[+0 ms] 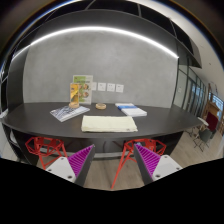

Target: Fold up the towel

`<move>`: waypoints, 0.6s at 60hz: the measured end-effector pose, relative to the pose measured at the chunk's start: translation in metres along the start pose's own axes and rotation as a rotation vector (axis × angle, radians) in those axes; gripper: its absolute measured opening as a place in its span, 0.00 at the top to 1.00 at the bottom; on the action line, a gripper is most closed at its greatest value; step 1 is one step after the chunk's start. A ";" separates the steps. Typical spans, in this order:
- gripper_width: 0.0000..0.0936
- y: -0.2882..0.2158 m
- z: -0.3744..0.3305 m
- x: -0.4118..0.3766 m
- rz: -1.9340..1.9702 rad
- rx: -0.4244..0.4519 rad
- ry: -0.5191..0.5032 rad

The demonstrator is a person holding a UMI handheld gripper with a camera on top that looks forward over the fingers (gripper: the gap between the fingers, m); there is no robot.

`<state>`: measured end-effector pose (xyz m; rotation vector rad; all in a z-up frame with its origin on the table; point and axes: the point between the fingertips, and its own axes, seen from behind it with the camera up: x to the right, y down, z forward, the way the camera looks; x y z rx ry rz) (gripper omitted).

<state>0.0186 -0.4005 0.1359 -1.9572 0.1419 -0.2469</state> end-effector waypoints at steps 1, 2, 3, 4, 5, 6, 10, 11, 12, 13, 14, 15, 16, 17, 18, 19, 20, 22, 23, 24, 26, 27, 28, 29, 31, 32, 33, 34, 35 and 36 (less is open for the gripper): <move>0.13 0.000 -0.002 -0.002 0.004 0.000 -0.002; 0.14 0.000 -0.004 -0.004 0.009 -0.001 -0.005; 0.13 0.000 -0.004 -0.006 0.013 -0.004 -0.010; 0.13 0.001 -0.004 -0.010 0.015 -0.008 -0.016; 0.14 0.001 -0.004 -0.013 0.016 -0.010 -0.024; 0.13 0.000 -0.003 -0.017 0.016 -0.013 -0.031; 0.14 -0.001 0.005 -0.029 0.008 -0.022 -0.052; 0.14 -0.002 0.008 -0.032 0.006 -0.024 -0.057; 0.14 -0.002 0.011 -0.035 0.002 -0.026 -0.062; 0.14 -0.003 0.015 -0.039 0.000 -0.027 -0.067; 0.14 -0.004 0.018 -0.043 -0.002 -0.029 -0.073; 0.14 -0.004 0.023 -0.047 -0.003 -0.031 -0.081; 0.14 -0.004 0.028 -0.052 -0.004 -0.035 -0.092; 0.14 -0.004 0.033 -0.058 -0.004 -0.041 -0.105; 0.14 -0.004 0.038 -0.064 -0.003 -0.047 -0.119; 0.13 -0.004 0.043 -0.070 0.000 -0.054 -0.133; 0.14 -0.006 0.050 -0.078 0.003 -0.063 -0.143; 0.14 -0.007 0.062 -0.088 0.010 -0.073 -0.167; 0.14 -0.009 0.070 -0.094 0.012 -0.076 -0.179; 0.14 -0.010 0.078 -0.100 0.012 -0.078 -0.190; 0.15 -0.014 0.095 -0.111 0.008 -0.079 -0.210; 0.15 -0.015 0.104 -0.117 0.003 -0.080 -0.219; 0.15 -0.017 0.113 -0.123 -0.003 -0.081 -0.228; 0.15 -0.018 0.123 -0.129 -0.009 -0.083 -0.237; 0.17 -0.019 0.144 -0.142 -0.023 -0.087 -0.256; 0.18 -0.019 0.155 -0.149 -0.029 -0.088 -0.266; 0.19 -0.019 0.167 -0.154 -0.035 -0.092 -0.273; 0.21 -0.018 0.179 -0.159 -0.040 -0.100 -0.278; 0.23 -0.017 0.191 -0.164 -0.043 -0.110 -0.280; 0.23 -0.016 0.203 -0.167 -0.047 -0.119 -0.281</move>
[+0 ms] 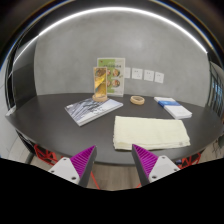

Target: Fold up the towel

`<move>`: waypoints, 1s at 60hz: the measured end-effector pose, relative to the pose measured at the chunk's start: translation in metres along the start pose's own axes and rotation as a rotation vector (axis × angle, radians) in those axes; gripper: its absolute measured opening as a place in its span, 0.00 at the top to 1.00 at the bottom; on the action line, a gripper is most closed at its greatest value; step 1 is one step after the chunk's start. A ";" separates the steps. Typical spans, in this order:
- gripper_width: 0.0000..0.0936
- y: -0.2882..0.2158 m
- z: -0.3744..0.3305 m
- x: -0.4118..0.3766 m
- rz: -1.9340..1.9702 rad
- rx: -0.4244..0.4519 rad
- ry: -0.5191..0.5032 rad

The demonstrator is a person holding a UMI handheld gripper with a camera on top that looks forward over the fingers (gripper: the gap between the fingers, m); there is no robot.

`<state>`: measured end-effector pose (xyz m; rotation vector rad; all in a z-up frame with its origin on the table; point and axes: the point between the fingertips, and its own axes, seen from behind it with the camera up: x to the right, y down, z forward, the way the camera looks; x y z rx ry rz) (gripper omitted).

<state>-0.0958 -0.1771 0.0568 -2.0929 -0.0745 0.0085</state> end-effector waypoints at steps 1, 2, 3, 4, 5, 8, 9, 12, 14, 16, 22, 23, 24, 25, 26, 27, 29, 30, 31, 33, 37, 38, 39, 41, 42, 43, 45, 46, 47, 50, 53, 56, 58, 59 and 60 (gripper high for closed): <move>0.24 -0.001 0.012 0.000 -0.002 -0.006 -0.001; 0.25 -0.003 0.024 0.000 -0.004 -0.010 -0.002; 0.27 -0.004 0.036 0.001 -0.005 -0.016 -0.001; 0.28 -0.005 0.047 0.003 -0.007 -0.024 0.003; 0.29 -0.006 0.057 0.004 -0.010 -0.031 0.007; 0.32 -0.010 0.087 0.009 -0.037 -0.038 0.018; 0.34 -0.011 0.096 0.011 -0.050 -0.040 0.024; 0.36 -0.010 0.119 0.017 -0.089 -0.051 0.040; 0.46 -0.008 0.132 0.020 -0.114 -0.069 0.045; 0.63 -0.001 0.141 0.022 -0.135 -0.089 0.042; 0.90 -0.007 0.148 0.029 -0.090 -0.034 0.050; 0.91 -0.006 0.148 0.028 -0.112 -0.035 0.045; 0.93 -0.007 0.148 0.028 -0.138 -0.029 0.042; 0.95 -0.007 0.148 0.029 -0.161 -0.025 0.041; 0.96 -0.007 0.148 0.029 -0.173 -0.023 0.041; 0.96 -0.008 0.147 0.029 -0.175 -0.017 0.039; 0.97 -0.008 0.148 0.029 -0.172 -0.010 0.035; 0.98 -0.009 0.148 0.029 -0.175 -0.009 0.033; 0.98 -0.009 0.148 0.029 -0.181 -0.010 0.030; 0.99 -0.009 0.146 0.028 -0.184 -0.015 0.022; 0.99 -0.025 0.134 0.033 -0.135 0.011 0.000; 0.99 -0.031 0.131 0.037 -0.120 0.023 0.002; 0.99 -0.038 0.127 0.043 -0.107 0.036 0.007; 0.99 -0.052 0.119 0.058 -0.087 0.060 0.021; 0.99 -0.059 0.115 0.066 -0.080 0.071 0.028; 0.99 -0.066 0.111 0.075 -0.071 0.084 0.035; 0.99 -0.081 0.103 0.096 -0.049 0.104 0.051; 0.99 -0.086 0.100 0.108 -0.036 0.114 0.064; 0.99 -0.091 0.097 0.121 -0.023 0.123 0.077; 0.98 -0.100 0.090 0.161 0.008 0.138 0.126; 0.98 -0.103 0.085 0.203 0.028 0.151 0.179; 0.98 -0.091 0.087 0.242 0.018 0.120 0.216; 0.97 -0.077 0.091 0.263 0.015 0.077 0.238; 0.97 -0.069 0.094 0.273 0.020 0.057 0.250; 0.97 -0.062 0.096 0.283 0.029 0.040 0.262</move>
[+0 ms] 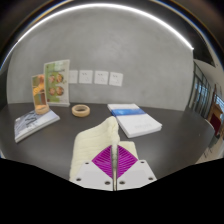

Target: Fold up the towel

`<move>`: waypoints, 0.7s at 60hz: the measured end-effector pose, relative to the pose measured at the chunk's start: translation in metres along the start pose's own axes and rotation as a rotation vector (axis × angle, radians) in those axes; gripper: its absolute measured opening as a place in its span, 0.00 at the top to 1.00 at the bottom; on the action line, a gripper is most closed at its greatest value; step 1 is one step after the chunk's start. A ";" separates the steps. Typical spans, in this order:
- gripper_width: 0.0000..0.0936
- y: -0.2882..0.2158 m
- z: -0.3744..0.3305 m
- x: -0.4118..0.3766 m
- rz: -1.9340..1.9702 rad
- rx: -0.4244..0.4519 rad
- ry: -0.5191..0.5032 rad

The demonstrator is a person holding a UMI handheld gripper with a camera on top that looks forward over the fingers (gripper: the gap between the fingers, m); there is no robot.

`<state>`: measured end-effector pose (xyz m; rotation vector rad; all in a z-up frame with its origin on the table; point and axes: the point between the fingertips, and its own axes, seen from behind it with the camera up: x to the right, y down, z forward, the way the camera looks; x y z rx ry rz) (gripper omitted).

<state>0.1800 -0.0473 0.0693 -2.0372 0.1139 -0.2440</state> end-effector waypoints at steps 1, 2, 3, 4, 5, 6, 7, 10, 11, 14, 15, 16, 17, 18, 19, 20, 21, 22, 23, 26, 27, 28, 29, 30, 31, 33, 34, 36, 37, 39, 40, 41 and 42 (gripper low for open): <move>0.97 0.007 0.004 0.008 0.007 -0.016 0.010; 0.97 0.016 0.010 0.016 0.015 -0.027 0.018; 0.97 0.023 0.014 0.023 0.019 -0.045 0.024; 0.97 0.031 0.019 0.029 0.021 -0.063 0.033; 0.97 0.038 0.022 0.035 0.020 -0.082 0.042; 0.97 0.045 0.025 0.039 0.018 -0.097 0.050; 0.97 0.050 0.027 0.043 0.015 -0.108 0.054; 0.96 0.055 0.031 0.048 0.012 -0.097 0.055; 0.96 0.053 0.032 0.048 0.012 -0.087 0.053; 0.95 0.053 0.030 0.048 0.019 -0.085 0.056; 0.94 0.053 0.029 0.049 0.023 -0.086 0.060; 0.92 0.052 0.028 0.048 0.026 -0.086 0.063; 0.89 0.050 0.025 0.048 0.027 -0.086 0.062; 0.83 0.049 0.023 0.047 0.029 -0.085 0.060; 0.70 0.049 0.021 0.047 0.029 -0.084 0.066; 0.65 0.048 0.018 0.051 0.024 -0.082 0.080; 0.55 0.048 0.015 0.055 0.013 -0.081 0.099; 0.46 0.048 0.012 0.058 0.000 -0.081 0.118; 0.37 0.048 0.007 0.062 -0.015 -0.080 0.136; 0.09 0.047 -0.008 0.065 -0.054 -0.071 0.164; 0.13 0.048 -0.014 0.066 -0.061 -0.069 0.170; 0.11 0.049 -0.021 0.066 -0.064 -0.068 0.176; 0.12 0.050 -0.029 0.065 -0.066 -0.067 0.180; 0.13 0.050 -0.036 0.066 -0.065 -0.065 0.182; 0.13 0.052 -0.045 0.064 -0.063 -0.063 0.181; 0.12 0.055 -0.063 0.057 -0.058 -0.060 0.171; 0.12 0.057 -0.072 0.053 -0.054 -0.057 0.164; 0.12 0.062 -0.091 0.042 -0.041 -0.049 0.153; 0.12 0.065 -0.103 0.038 -0.034 -0.045 0.147; 0.12 0.070 -0.125 0.025 -0.025 -0.036 0.131; 0.12 0.073 -0.136 0.016 -0.021 -0.032 0.120; 0.12 0.076 -0.147 0.008 -0.015 -0.029 0.110; 0.12 0.081 -0.159 -0.002 -0.008 -0.027 0.100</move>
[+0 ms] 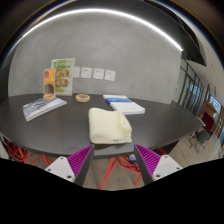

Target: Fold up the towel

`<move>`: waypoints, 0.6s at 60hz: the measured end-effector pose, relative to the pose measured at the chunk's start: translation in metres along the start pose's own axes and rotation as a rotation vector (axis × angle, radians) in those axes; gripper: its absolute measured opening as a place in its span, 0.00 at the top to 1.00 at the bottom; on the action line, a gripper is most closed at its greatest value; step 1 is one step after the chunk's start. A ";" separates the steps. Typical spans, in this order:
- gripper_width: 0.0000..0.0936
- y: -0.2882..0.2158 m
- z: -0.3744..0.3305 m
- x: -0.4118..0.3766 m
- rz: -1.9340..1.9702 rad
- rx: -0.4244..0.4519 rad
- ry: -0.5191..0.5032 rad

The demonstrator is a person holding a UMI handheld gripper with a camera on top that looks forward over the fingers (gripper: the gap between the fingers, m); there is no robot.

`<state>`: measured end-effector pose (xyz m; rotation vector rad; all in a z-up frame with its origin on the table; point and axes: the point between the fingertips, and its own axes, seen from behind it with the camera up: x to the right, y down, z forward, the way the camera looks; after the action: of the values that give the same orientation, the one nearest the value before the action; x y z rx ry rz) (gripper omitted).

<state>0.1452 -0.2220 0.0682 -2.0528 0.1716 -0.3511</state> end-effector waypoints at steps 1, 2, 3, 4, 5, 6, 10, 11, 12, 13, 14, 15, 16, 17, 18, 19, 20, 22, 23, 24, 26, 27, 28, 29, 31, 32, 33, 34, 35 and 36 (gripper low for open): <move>0.12 0.005 -0.010 -0.011 0.009 0.002 -0.011; 0.12 0.010 -0.022 -0.021 0.016 0.003 -0.027; 0.12 0.014 -0.034 -0.032 0.024 0.003 -0.046; 0.12 0.018 -0.046 -0.043 0.032 0.005 -0.065; 0.12 0.023 -0.058 -0.055 0.038 0.007 -0.085; 0.12 0.028 -0.071 -0.067 0.041 0.007 -0.107; 0.13 0.049 -0.114 -0.117 0.043 0.006 -0.188; 0.12 0.054 -0.125 -0.128 0.041 0.004 -0.208; 0.12 0.058 -0.135 -0.138 0.040 0.002 -0.226; 0.12 0.063 -0.145 -0.148 0.038 0.000 -0.241; 0.12 0.068 -0.155 -0.157 0.035 -0.003 -0.257; 0.13 0.073 -0.164 -0.168 0.029 -0.004 -0.271; 0.13 0.077 -0.173 -0.176 0.024 -0.007 -0.285; 0.13 0.081 -0.181 -0.183 0.020 -0.009 -0.296; 0.13 0.084 -0.189 -0.189 0.016 -0.011 -0.306; 0.13 0.087 -0.196 -0.195 0.011 -0.013 -0.314; 0.13 0.090 -0.204 -0.200 0.003 -0.014 -0.322; 0.13 0.093 -0.217 -0.209 -0.018 -0.011 -0.338; 0.13 0.094 -0.222 -0.211 -0.030 -0.008 -0.342; 0.13 0.093 -0.227 -0.214 -0.041 -0.002 -0.343; 0.13 0.094 -0.235 -0.215 -0.062 0.009 -0.341; 0.13 0.094 -0.238 -0.216 -0.069 0.015 -0.340; 0.13 0.093 -0.242 -0.216 -0.070 0.021 -0.341; 0.13 0.092 -0.245 -0.216 -0.068 0.027 -0.344; 0.13 0.091 -0.250 -0.216 -0.067 0.036 -0.350; 0.13 0.091 -0.251 -0.212 -0.074 0.036 -0.353; 0.12 0.092 -0.250 -0.211 -0.083 0.038 -0.352; 0.13 0.092 -0.250 -0.209 -0.094 0.040 -0.350; 0.13 0.094 -0.249 -0.208 -0.102 0.041 -0.350; 0.13 0.096 -0.248 -0.206 -0.107 0.038 -0.351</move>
<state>-0.1265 -0.4197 0.0609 -2.0542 -0.1577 -0.0547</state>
